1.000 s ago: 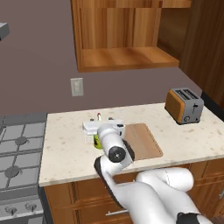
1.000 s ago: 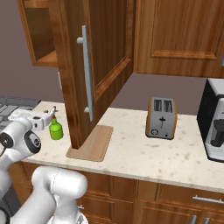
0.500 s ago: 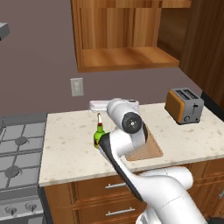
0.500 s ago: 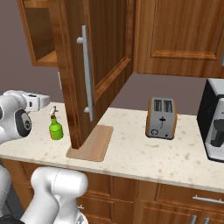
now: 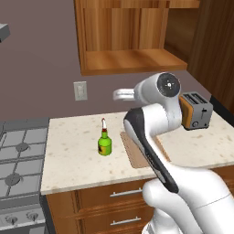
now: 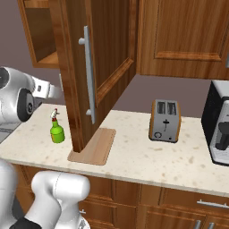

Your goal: Grab the spray bottle from the cabinet, then place it next to the cutting board for sanitizing. Then grab the dish brush from the countertop next to the sink and place it next to the cutting board.

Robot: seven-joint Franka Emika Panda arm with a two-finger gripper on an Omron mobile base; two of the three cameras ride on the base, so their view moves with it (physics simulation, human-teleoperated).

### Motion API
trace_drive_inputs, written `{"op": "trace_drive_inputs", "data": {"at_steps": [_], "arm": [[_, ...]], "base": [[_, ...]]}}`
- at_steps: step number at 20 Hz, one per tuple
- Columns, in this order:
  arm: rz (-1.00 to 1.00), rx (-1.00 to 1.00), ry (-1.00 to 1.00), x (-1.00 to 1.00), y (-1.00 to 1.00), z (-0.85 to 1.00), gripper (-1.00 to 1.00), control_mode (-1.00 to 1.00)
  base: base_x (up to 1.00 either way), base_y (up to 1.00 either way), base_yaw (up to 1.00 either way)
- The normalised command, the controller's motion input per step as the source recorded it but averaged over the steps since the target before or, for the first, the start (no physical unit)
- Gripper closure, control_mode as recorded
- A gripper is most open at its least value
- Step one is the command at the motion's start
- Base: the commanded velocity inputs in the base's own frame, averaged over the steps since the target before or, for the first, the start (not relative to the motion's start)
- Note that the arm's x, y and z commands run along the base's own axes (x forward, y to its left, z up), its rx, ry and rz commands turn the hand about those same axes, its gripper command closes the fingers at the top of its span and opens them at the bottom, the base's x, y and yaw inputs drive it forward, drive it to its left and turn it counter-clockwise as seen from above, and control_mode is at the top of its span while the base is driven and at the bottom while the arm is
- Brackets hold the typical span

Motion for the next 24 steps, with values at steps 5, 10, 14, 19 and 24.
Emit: {"op": "trace_drive_inputs", "data": {"at_steps": [5, 10, 14, 19, 24], "arm": [[0.00, 0.00, 0.14, -0.18, -0.55, 0.00, -1.00, -1.00], [0.00, 0.00, 0.09, -0.09, -0.30, -0.09, -1.00, -1.00], [0.00, -0.03, 0.10, -0.04, -0.04, -0.24, -1.00, -1.00], [0.00, -0.01, 0.01, -0.15, 0.00, -0.16, -1.00, -1.00], [0.00, 0.00, 0.00, -0.19, 0.00, -0.08, -1.00, -1.00]], "base": [[0.00, 0.00, 0.00], [0.00, 0.00, 0.00], [0.00, 0.00, 0.00], [0.00, 0.00, 0.00], [0.00, 0.00, 0.00]]}}
